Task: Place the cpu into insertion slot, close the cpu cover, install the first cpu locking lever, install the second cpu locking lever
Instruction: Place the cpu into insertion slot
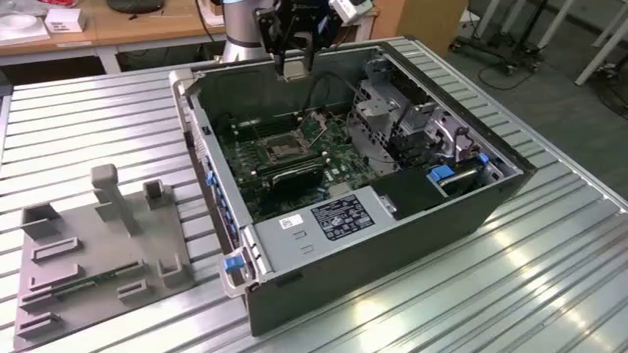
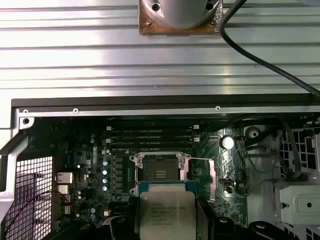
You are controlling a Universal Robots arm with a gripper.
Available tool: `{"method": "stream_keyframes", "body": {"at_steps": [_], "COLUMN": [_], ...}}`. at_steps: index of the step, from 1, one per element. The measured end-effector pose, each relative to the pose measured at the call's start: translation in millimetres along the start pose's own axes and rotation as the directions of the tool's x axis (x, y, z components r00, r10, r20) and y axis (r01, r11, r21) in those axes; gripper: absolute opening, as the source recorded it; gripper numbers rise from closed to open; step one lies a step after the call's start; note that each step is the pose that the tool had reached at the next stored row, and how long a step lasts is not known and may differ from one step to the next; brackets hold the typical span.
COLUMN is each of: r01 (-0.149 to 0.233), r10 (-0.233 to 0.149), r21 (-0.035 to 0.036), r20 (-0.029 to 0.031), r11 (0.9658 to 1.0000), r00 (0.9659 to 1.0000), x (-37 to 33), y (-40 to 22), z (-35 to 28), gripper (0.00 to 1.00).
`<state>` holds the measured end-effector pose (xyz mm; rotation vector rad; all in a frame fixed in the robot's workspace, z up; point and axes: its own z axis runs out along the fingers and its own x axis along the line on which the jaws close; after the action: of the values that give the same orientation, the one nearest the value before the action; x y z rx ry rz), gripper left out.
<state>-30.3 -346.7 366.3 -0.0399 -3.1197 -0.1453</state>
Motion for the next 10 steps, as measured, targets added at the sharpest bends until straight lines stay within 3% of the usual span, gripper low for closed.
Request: {"method": "stream_keyframes", "body": {"at_steps": [10], "r01": [0.0], "r10": [0.0], "r21": [-0.0014], "r20": [0.0], "r11": [1.0], "r00": [1.0], "x": [0.0], "y": [-0.1], "z": [1.5], "gripper": [0.54]}}
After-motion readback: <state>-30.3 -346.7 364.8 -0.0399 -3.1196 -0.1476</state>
